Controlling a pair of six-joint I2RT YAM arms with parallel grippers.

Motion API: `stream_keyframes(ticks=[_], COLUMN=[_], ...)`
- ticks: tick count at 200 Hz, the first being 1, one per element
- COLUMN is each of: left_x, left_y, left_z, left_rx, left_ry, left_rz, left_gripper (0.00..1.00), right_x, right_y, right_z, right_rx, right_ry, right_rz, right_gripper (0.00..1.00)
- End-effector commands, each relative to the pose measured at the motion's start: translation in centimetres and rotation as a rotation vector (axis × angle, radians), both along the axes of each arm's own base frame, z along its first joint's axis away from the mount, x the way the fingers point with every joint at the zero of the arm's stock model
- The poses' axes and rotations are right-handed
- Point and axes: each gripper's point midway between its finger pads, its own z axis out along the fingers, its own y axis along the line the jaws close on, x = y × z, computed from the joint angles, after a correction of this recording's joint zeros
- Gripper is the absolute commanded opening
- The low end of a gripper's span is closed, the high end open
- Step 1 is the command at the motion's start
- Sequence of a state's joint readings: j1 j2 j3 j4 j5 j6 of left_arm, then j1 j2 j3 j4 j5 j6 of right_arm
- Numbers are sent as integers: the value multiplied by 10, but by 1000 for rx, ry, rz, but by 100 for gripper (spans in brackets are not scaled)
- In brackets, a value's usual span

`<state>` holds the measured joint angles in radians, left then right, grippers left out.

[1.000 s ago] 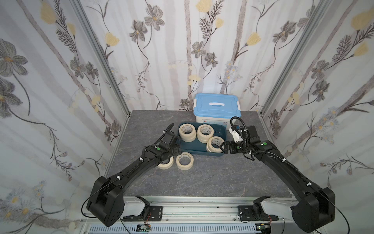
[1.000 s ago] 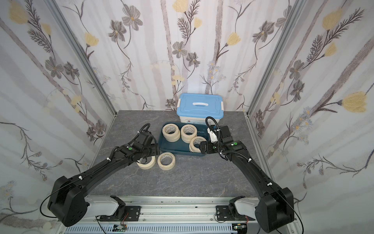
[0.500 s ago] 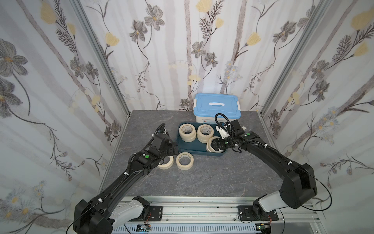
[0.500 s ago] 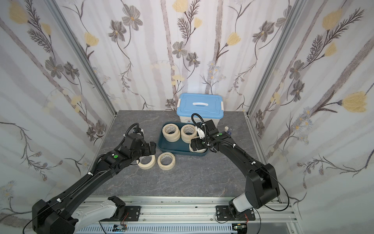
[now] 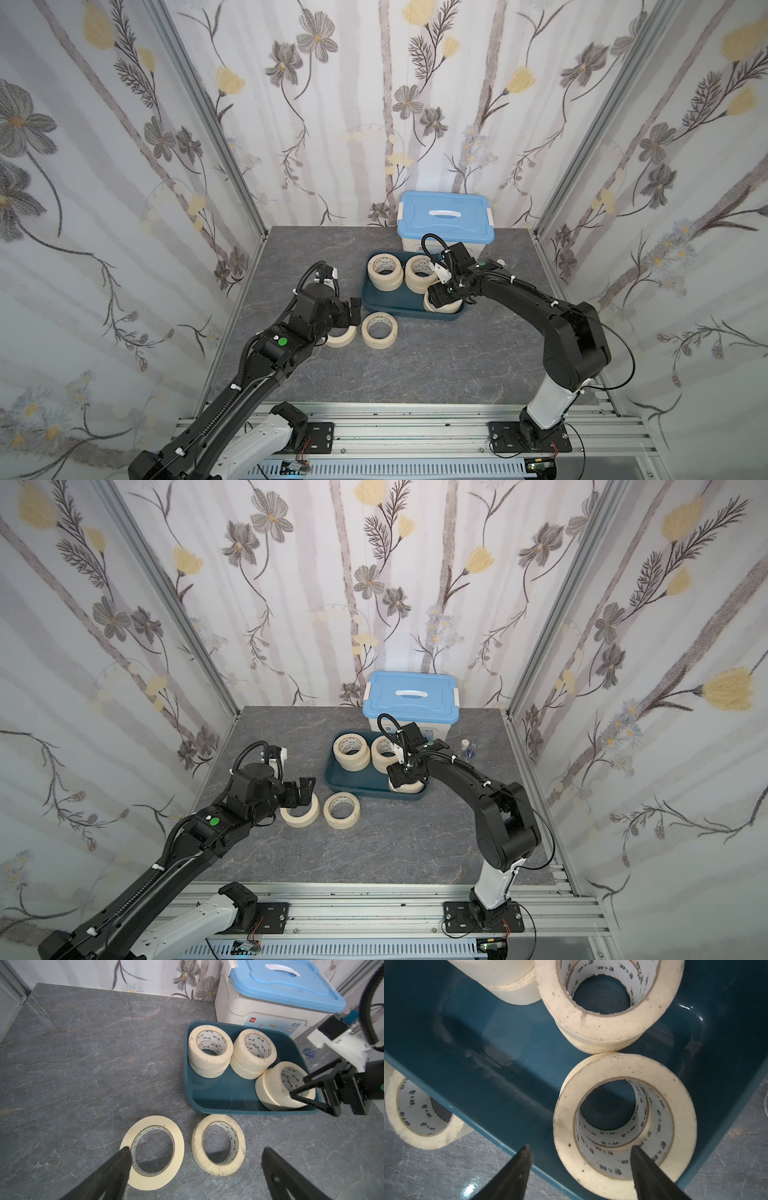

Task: Take out the art tape in the storage box
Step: Pick up the art tape from the storage box.

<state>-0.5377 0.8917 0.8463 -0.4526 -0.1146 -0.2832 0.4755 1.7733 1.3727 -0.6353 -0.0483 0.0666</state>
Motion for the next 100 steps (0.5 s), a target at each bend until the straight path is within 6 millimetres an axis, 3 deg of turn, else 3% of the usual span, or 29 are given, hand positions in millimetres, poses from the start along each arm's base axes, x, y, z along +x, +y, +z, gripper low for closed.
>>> stream_keyframes(ticks=[1,100], left_x=[-2,-8], left_y=[-7,-6], left_z=[7,0], left_rx=[0,14], left_ry=[-32,-18], left_rz=[-60,-80], left_gripper=[100,100], right_x=[0,-3], right_y=[-2,7], right_z=[-6,-28], right_rx=[-44,-73], right_ry=[16,80], right_rz=[19,42], right_gripper=[72,43])
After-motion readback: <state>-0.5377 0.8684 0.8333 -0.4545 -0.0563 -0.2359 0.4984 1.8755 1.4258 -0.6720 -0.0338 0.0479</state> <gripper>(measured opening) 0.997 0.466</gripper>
